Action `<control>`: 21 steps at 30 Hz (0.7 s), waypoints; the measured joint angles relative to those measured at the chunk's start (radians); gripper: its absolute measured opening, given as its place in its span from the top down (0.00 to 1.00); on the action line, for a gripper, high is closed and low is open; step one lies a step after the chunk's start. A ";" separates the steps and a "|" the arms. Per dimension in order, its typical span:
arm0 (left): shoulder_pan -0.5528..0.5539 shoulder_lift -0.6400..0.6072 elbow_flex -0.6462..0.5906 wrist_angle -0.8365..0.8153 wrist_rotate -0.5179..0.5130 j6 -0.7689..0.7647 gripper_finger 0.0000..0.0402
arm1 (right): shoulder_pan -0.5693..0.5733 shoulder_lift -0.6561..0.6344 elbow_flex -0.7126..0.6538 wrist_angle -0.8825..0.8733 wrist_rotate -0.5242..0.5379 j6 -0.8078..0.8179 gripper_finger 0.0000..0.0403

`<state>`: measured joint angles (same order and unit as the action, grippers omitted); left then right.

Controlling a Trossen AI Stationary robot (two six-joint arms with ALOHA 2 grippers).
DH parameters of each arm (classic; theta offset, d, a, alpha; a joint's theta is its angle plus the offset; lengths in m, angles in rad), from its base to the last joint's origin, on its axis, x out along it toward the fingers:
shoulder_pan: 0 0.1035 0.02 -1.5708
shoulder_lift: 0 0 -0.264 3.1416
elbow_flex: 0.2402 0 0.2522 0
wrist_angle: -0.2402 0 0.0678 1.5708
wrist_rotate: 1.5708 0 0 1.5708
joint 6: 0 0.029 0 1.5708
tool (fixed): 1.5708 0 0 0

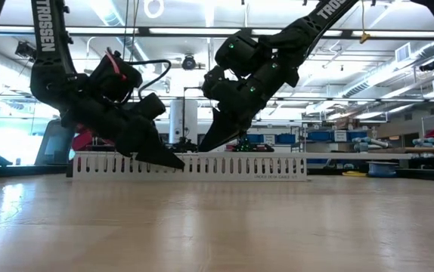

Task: Ziptie cables
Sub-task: Close the white cable duct with the white cable duct cover

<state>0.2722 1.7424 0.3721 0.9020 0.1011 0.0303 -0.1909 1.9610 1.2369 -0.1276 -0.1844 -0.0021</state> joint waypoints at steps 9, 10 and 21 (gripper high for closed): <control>0.000 0.000 0.002 -0.001 -0.004 -0.001 0.37 | 0.001 -0.057 -0.004 -0.036 0.006 -0.003 1.00; 0.000 0.000 0.002 -0.002 -0.004 -0.001 0.37 | 0.001 -0.070 -0.005 -0.054 0.005 -0.002 1.00; 0.000 0.000 -0.002 0.000 -0.006 -0.002 0.37 | -0.017 -0.055 -0.007 -0.217 0.021 0.072 1.00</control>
<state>0.2726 1.7420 0.3700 0.9023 0.0951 0.0279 -0.2075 1.9055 1.2297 -0.3446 -0.1633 0.0699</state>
